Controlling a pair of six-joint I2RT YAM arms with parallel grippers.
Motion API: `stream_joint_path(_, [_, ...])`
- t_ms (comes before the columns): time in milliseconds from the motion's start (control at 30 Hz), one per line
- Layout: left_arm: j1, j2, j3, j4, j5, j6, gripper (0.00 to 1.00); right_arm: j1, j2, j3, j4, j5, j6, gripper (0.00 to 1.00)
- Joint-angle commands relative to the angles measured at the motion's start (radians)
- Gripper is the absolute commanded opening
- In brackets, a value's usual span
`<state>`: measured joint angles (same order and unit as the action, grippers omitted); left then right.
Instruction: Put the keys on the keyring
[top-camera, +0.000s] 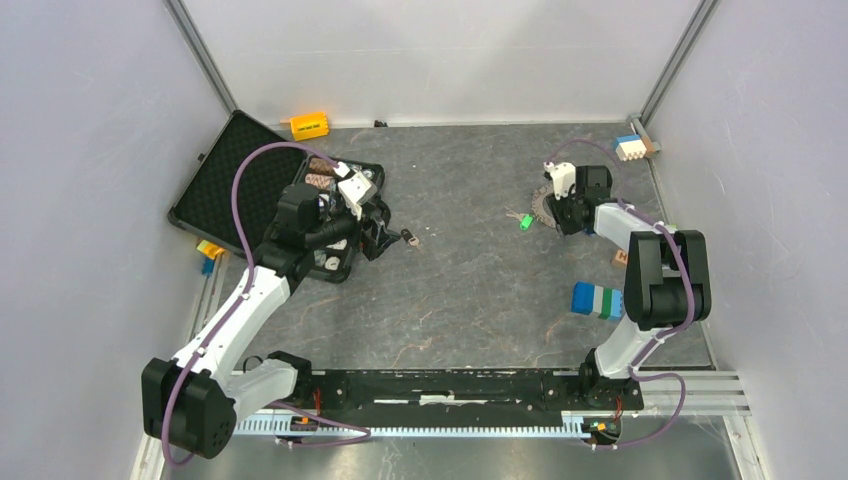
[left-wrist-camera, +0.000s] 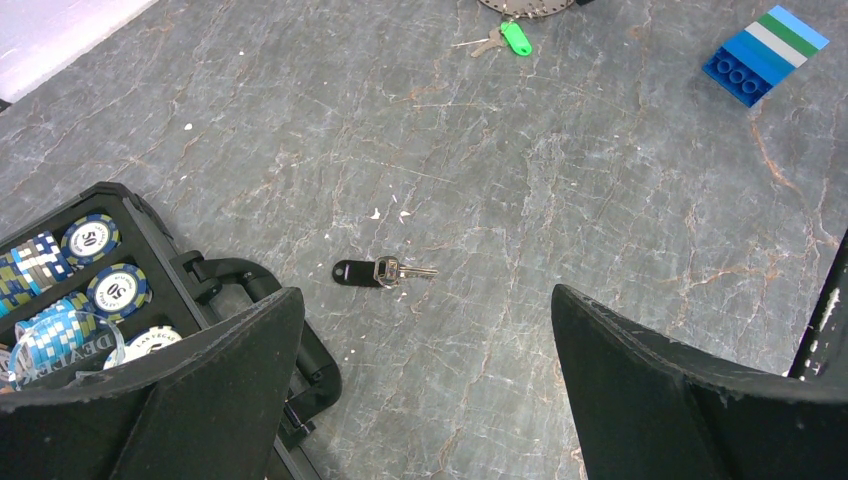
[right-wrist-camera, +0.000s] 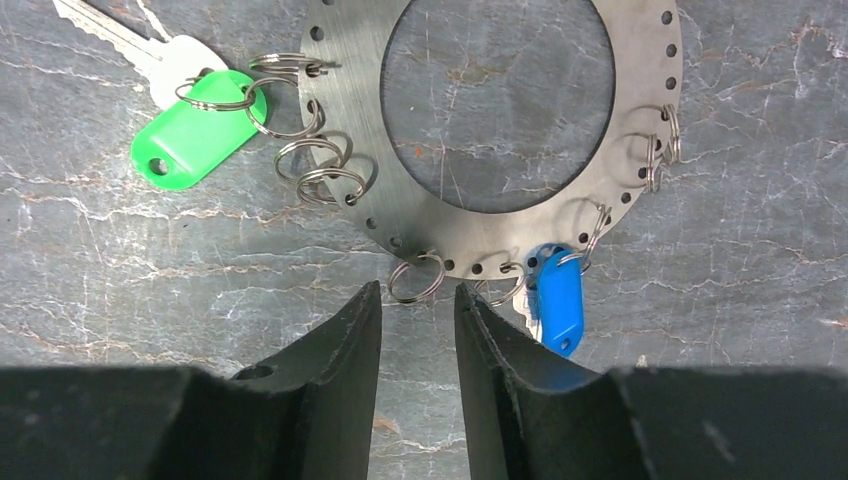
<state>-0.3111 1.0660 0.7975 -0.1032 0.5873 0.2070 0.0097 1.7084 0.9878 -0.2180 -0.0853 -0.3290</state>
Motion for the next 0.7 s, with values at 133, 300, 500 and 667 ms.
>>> stream_joint_path(133, [-0.002, -0.019, 0.029, 0.013, 0.036, 0.038, 1.0, -0.004, 0.029, 0.01, 0.04, -0.031, 0.034, 0.35])
stream_joint_path(300, [-0.003, -0.017, 0.029, 0.013, 0.037, 0.039, 1.0, -0.042, 0.045, 0.026, 0.044, -0.023, 0.043, 0.34])
stream_joint_path(500, [-0.003, -0.016, 0.029, 0.013, 0.038, 0.04, 1.0, -0.055, 0.064, 0.035, 0.049, -0.035, 0.048, 0.31])
stream_joint_path(667, [-0.003, -0.014, 0.028, 0.013, 0.041, 0.039, 1.0, -0.056, 0.065, 0.036, 0.052, -0.063, 0.047, 0.25])
